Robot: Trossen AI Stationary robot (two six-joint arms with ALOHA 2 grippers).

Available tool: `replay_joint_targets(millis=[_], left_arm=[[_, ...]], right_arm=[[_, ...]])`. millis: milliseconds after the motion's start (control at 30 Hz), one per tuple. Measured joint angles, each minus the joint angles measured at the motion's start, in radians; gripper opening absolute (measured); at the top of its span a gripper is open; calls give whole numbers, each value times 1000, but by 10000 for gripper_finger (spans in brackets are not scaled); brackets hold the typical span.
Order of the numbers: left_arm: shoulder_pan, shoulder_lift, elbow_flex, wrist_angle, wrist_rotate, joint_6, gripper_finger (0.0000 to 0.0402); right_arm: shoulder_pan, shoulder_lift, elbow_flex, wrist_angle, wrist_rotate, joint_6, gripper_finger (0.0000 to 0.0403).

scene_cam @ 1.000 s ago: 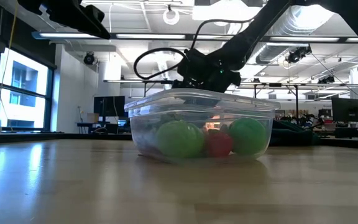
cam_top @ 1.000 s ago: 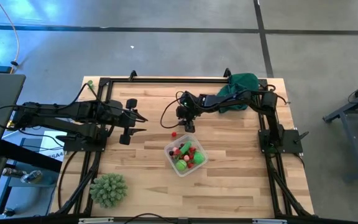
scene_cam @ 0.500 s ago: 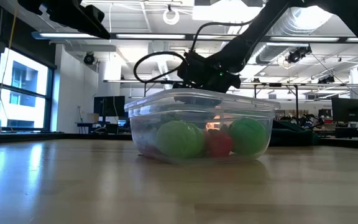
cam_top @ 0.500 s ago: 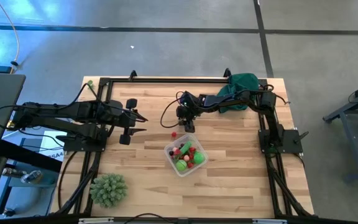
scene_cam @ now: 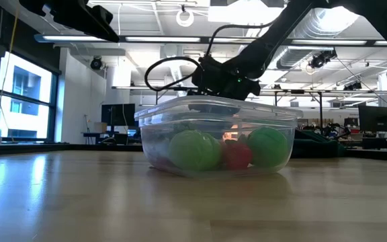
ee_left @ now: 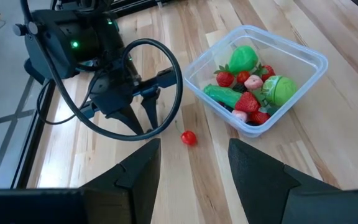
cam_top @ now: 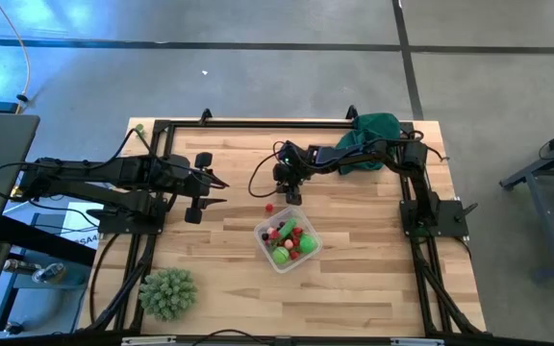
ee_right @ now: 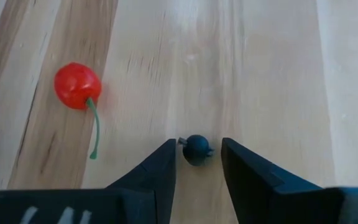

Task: Pick and placing Produce into tupperware
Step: Put the blueberry into the transparent container

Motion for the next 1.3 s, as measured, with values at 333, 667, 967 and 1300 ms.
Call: replay_joint_targets(millis=[333, 667, 967, 1300], left_arm=[[0, 0, 0, 0, 0, 0, 179], [0, 0, 0, 0, 0, 0, 179], [0, 0, 0, 0, 0, 0, 179], [0, 0, 0, 0, 0, 0, 179]], right_arm=[[9, 9, 1, 8, 15, 16, 116], [10, 11, 0, 13, 19, 16, 75], [10, 12, 0, 18, 16, 16, 54], [11, -14, -6, 14, 11, 17, 53]])
